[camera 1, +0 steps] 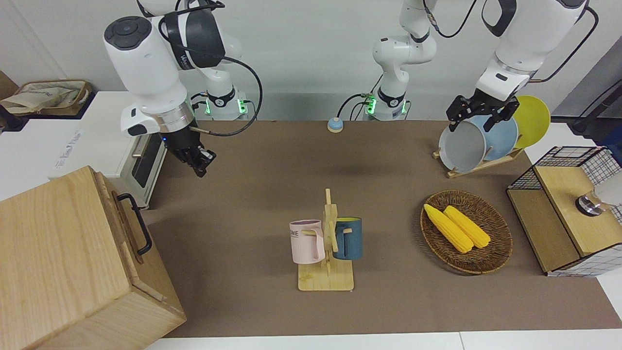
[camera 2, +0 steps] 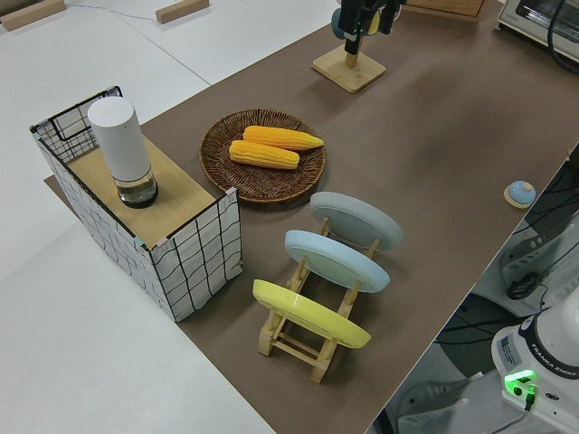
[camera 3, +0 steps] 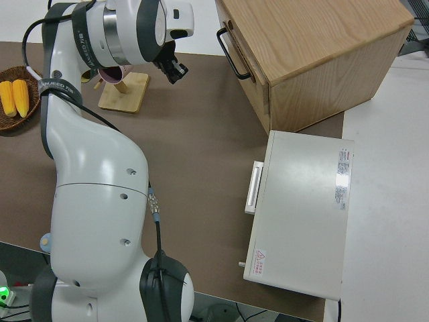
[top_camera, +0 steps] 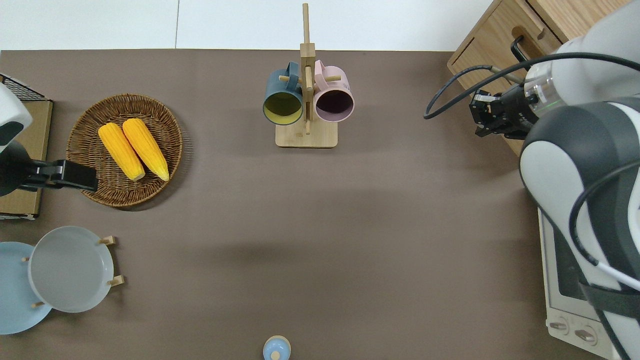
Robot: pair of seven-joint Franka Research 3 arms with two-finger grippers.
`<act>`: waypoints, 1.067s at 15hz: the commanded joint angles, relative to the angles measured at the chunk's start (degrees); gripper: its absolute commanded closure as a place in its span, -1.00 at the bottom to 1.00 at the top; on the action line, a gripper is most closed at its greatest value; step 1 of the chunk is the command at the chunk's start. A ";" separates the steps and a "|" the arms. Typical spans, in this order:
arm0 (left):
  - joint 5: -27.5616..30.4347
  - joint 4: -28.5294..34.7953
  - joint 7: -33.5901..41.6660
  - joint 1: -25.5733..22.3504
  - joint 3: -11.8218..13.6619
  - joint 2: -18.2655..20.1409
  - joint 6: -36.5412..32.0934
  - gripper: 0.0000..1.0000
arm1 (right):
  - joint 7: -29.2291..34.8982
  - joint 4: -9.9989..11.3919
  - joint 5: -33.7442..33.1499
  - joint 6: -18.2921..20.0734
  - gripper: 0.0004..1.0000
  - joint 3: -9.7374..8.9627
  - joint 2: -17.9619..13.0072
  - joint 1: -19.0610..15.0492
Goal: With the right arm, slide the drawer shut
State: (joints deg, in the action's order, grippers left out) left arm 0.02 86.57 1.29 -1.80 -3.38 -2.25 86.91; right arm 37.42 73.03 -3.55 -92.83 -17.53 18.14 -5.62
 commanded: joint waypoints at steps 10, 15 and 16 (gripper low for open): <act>-0.98 -1.49 0.56 -0.31 -0.40 -0.65 -1.13 -0.99 | -21.25 13.19 0.13 -1.13 0.96 0.22 -12.34 0.78; -0.98 -1.49 0.56 -0.31 -0.40 -0.65 -1.13 -0.99 | -21.25 12.49 0.04 -1.13 -0.98 0.22 -11.99 0.60; -0.98 -1.49 0.56 -0.31 -0.40 -0.65 -1.13 -0.99 | -21.17 12.49 0.04 -1.13 -0.98 0.22 -11.99 0.61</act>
State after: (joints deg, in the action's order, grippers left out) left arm 0.02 86.57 1.29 -1.80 -3.38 -2.25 86.91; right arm 17.95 83.92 -3.55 -92.90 -17.18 7.37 -4.30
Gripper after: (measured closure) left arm 0.004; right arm 0.705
